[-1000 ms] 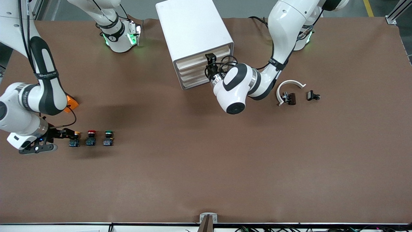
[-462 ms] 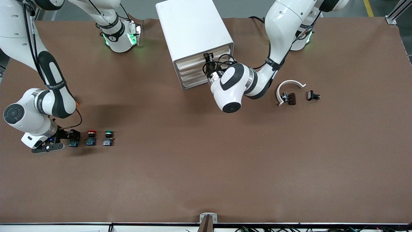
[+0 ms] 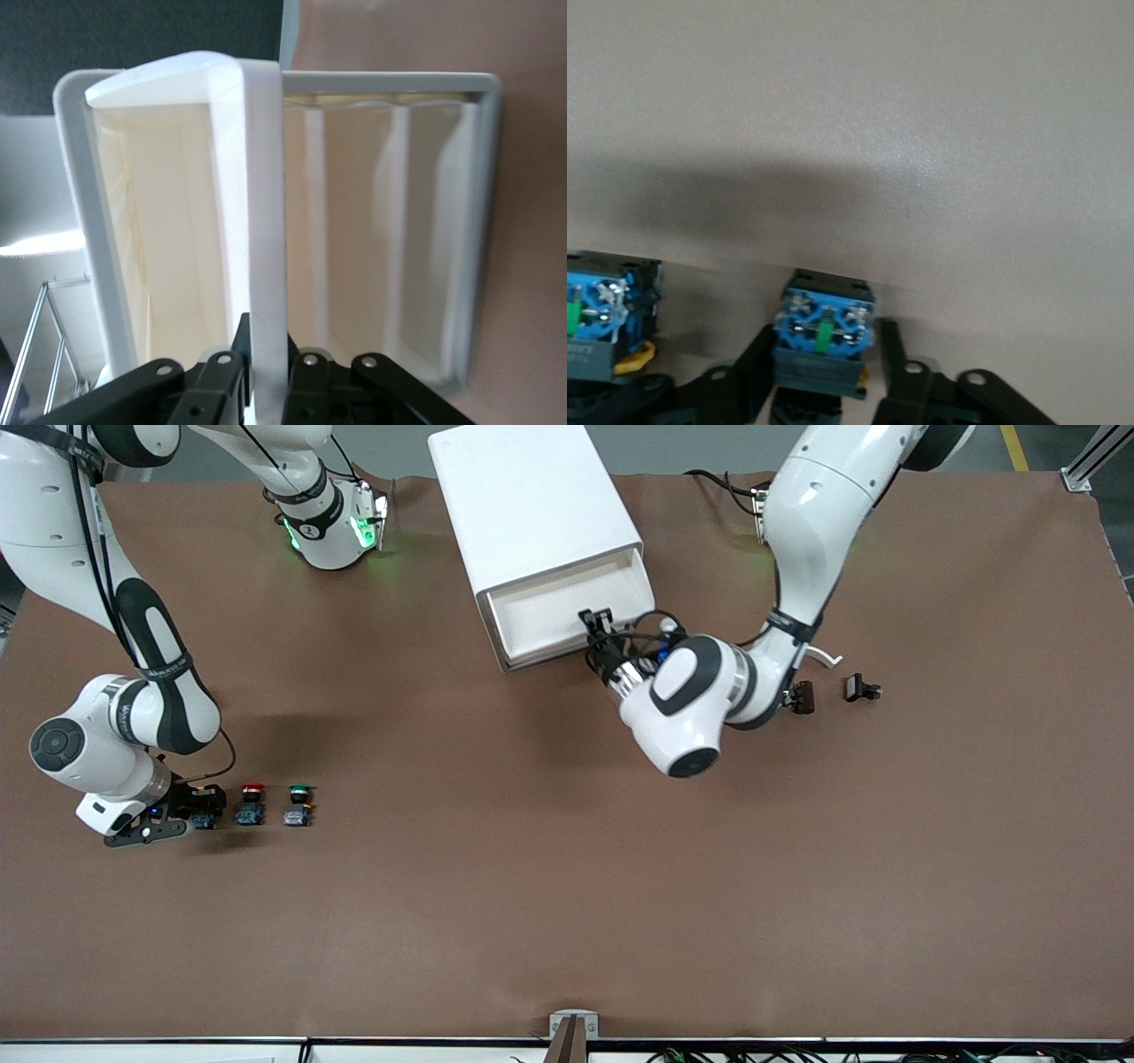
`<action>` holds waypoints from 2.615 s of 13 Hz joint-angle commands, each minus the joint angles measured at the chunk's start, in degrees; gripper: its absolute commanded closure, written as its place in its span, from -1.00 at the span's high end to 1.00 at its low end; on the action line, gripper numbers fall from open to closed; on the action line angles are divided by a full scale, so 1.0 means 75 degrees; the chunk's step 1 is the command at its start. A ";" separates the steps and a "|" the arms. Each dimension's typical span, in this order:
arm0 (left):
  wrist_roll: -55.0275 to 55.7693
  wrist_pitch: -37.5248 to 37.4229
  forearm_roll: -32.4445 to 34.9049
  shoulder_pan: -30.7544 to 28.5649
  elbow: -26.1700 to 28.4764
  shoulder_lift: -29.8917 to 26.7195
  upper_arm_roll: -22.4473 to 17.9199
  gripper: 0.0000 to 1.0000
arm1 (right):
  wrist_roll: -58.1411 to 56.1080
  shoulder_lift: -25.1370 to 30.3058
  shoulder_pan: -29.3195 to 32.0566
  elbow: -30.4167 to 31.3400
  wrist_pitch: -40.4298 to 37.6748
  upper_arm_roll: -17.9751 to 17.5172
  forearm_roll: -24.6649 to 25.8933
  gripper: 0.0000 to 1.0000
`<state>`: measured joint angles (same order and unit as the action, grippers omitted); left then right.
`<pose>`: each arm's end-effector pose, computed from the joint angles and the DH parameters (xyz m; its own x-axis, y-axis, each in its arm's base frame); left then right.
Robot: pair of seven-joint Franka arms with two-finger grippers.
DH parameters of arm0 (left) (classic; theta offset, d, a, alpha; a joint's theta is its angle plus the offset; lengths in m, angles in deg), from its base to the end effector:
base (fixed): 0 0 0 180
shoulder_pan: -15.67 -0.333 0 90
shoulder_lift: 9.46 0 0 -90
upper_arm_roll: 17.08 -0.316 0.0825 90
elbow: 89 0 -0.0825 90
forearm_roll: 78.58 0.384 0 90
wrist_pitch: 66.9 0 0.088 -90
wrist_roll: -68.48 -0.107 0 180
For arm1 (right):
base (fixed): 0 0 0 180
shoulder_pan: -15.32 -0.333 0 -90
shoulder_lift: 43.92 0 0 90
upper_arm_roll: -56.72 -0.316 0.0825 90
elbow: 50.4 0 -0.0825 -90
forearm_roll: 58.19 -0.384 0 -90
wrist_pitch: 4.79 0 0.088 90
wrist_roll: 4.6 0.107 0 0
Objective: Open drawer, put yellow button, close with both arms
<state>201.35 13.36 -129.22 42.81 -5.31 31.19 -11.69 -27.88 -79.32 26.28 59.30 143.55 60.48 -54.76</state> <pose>0.5020 -0.4176 0.2760 -0.4258 0.9025 -0.0650 0.3650 0.1056 -0.9250 0.6117 -0.1579 0.1739 0.9770 0.2120 0.0217 0.2093 -0.9739 0.0879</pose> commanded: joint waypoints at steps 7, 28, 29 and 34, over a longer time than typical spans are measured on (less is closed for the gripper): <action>-0.0453 0.0655 0.0131 -0.0442 -0.1067 0.0534 -0.0308 1.00 | 0.0906 0.1528 -0.0744 -0.1253 -0.4194 -0.0091 -0.0036 -0.49; -1.1802 -0.0024 0.6539 -0.1720 -0.1129 -0.2582 -0.1598 1.00 | 1.5557 0.2003 -0.7447 -0.3658 -0.6960 -0.0068 -0.2544 -0.49; -1.2331 -0.0013 0.6622 -0.1743 -0.0964 -0.2782 -0.1598 1.00 | 1.5734 0.1827 -0.7611 -0.3646 -0.6726 -0.0068 -0.2451 -0.49; -1.3847 0.0209 0.6764 -0.1802 0.0020 -0.3696 -0.1586 1.00 | 1.6531 0.1217 -0.8128 -0.3646 -0.5998 -0.0068 -0.2157 -0.49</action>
<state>100.16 12.87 -79.81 29.22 -11.05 8.01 -23.96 93.32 -69.35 -33.57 32.90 97.87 59.18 -72.28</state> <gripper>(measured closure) 0.000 0.595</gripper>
